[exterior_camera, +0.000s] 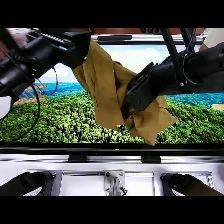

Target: Fold the shirts.

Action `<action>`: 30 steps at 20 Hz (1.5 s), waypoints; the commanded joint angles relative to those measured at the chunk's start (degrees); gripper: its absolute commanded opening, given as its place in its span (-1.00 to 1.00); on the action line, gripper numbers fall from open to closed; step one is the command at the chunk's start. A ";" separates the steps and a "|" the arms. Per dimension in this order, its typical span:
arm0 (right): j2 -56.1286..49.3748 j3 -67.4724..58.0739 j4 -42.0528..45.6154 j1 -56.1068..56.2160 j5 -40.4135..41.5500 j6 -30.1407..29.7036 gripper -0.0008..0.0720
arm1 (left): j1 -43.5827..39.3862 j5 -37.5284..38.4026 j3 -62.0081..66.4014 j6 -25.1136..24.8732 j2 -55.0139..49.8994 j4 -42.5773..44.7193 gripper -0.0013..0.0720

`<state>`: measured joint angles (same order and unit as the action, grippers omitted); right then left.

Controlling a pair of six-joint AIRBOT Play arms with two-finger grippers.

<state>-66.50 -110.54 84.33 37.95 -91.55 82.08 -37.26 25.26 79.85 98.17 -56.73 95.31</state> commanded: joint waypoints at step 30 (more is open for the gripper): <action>0.00 -0.02 -9.09 0.13 10.99 -0.76 0.28 | 0.57 -17.75 0.02 6.73 -6.88 -1.92 -0.84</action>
<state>-66.50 -110.59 76.93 38.13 -82.32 81.23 -37.39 8.51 79.85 104.71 -64.34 93.54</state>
